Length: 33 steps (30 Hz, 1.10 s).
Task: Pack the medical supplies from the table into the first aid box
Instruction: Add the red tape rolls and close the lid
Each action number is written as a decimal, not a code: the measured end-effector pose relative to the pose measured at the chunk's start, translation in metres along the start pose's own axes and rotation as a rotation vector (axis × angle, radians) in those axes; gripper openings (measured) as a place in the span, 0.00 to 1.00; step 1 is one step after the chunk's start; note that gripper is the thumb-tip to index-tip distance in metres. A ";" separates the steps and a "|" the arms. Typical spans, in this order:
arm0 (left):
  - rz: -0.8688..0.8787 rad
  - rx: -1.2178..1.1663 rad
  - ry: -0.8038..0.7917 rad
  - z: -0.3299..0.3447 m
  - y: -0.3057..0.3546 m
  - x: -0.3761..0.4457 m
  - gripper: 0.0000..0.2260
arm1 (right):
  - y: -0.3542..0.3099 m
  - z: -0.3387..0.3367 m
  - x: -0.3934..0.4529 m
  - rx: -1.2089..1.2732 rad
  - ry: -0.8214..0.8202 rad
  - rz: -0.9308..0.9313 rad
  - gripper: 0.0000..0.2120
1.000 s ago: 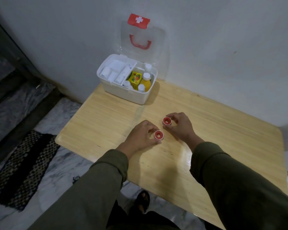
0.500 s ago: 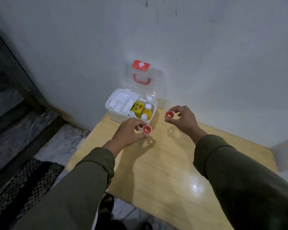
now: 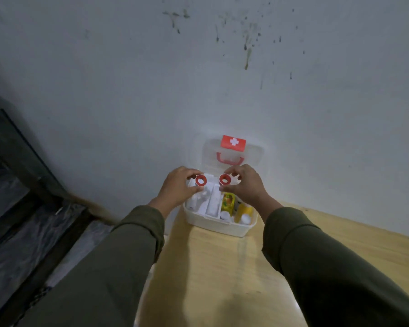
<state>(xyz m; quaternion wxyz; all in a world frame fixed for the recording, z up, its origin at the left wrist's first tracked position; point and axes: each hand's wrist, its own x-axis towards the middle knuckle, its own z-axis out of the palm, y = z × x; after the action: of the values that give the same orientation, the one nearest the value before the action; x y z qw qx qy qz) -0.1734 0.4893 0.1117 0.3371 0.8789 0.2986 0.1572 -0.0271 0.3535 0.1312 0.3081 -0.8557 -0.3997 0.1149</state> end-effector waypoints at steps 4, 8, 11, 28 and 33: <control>-0.001 0.001 -0.084 0.002 -0.018 0.023 0.19 | -0.010 0.030 0.014 -0.017 -0.029 0.071 0.17; 0.031 0.035 -0.175 0.006 -0.032 0.039 0.20 | -0.012 0.050 0.020 -0.059 -0.033 0.131 0.18; 0.047 0.055 -0.219 0.008 -0.040 0.047 0.21 | -0.012 0.058 0.022 -0.099 -0.047 0.148 0.18; 0.033 0.027 -0.265 0.012 -0.059 0.052 0.23 | -0.015 0.075 0.025 -0.184 -0.089 0.184 0.24; 0.056 0.008 -0.251 0.011 -0.058 0.053 0.22 | -0.013 0.076 0.025 -0.209 -0.092 0.189 0.24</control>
<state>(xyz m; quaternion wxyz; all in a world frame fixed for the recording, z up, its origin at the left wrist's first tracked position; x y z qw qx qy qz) -0.1513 0.5520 0.0678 0.3638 0.9010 0.2301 0.0539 -0.0528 0.4120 0.0810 0.1863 -0.9108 -0.3407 0.1402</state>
